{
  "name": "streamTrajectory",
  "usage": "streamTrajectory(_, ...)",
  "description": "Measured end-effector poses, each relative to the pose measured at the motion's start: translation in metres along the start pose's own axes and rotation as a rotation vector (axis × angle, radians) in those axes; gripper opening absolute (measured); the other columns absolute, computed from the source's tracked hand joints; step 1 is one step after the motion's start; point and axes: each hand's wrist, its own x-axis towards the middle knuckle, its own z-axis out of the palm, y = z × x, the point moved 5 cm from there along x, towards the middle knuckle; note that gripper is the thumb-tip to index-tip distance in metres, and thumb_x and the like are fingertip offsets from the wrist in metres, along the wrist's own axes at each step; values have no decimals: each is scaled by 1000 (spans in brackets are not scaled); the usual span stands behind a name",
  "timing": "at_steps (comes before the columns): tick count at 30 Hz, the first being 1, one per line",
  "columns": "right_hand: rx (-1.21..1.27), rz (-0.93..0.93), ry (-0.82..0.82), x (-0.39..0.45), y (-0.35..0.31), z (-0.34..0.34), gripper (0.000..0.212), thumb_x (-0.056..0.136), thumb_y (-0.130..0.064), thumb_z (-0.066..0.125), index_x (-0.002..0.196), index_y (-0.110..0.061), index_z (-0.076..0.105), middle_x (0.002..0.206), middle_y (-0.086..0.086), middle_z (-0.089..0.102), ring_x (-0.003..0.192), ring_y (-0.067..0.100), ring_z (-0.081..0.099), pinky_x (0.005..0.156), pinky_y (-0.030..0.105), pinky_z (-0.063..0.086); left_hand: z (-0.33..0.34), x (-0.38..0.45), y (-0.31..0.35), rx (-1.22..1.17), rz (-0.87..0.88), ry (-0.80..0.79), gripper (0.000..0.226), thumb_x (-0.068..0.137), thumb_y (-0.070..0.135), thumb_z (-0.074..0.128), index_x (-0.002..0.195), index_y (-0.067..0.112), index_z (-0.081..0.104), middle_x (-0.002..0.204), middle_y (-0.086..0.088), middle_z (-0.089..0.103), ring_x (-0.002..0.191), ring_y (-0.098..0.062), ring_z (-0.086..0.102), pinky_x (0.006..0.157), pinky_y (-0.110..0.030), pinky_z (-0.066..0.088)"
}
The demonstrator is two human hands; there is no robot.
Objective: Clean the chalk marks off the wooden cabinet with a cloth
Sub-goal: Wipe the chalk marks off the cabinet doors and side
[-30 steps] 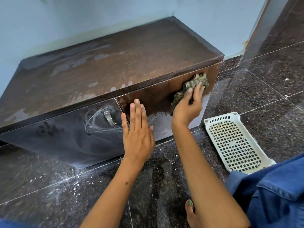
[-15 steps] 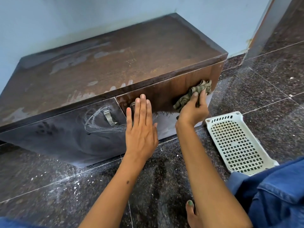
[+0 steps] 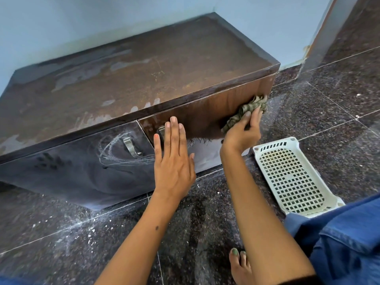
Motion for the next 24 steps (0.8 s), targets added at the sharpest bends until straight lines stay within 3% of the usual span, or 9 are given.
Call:
streamTrajectory(7,-49,427,-15,22,65,-21,38,99,-16,43,137,-15,50,133,4,57,119,22,55,94,20,41,0,-1,-2,28,34,-13,68,94,29,37,149,-3,11,158,-19,5,147,-30,4,118,-48,-1)
streamTrajectory(9,-90,306,-14,20,50,-18,40,99,-14,43,139,-13,46,137,6,52,123,21,51,100,19,38,-1,-1,-1,18,21,-13,69,94,29,37,149,-3,11,158,-19,5,147,-30,5,118,-48,-1)
streamTrajectory(12,-120,-62,13,15,8,-7,39,97,-8,47,136,-5,47,142,11,46,112,8,44,88,-8,22,0,-1,0,7,11,-11,69,93,29,38,149,-3,12,158,-19,5,147,-30,5,118,-48,-1)
streamTrajectory(14,-104,-168,66,13,-8,-2,37,96,-5,47,133,-2,49,141,13,46,104,5,37,81,-12,19,0,0,0,12,8,-8,69,93,28,39,149,-3,13,158,-19,6,147,-30,5,118,-48,-2)
streamTrajectory(16,-121,-209,93,12,-6,-6,36,94,-3,48,130,1,52,136,18,51,107,7,46,88,-8,22,0,-1,0,10,10,-5,69,93,28,39,149,-3,14,158,-19,6,147,-30,6,118,-49,-1)
streamTrajectory(18,-146,-49,44,21,25,-12,38,95,-7,46,132,-4,53,133,17,55,118,20,54,99,7,33,-1,-1,0,14,17,-1,69,93,28,38,149,-3,13,158,-19,6,147,-30,6,118,-49,0)
streamTrajectory(20,-222,281,-59,31,64,-23,40,96,-13,44,136,-14,51,129,13,59,116,30,57,99,31,44,-2,-1,-1,14,21,-3,68,93,28,38,149,-3,13,158,-19,5,147,-30,5,118,-49,-1)
streamTrajectory(22,-305,438,-126,35,81,-32,39,97,-15,44,135,-15,52,124,13,61,112,32,59,94,36,46,-2,-2,-1,6,29,-6,68,93,28,37,149,-3,12,158,-19,5,147,-30,5,118,-49,-2)
streamTrajectory(24,-325,365,-100,32,65,-31,40,97,-14,44,137,-14,50,130,12,58,115,29,57,95,30,43,-3,-1,-1,11,24,-3,69,93,28,38,149,-3,13,158,-19,5,147,-30,5,118,-49,-2)
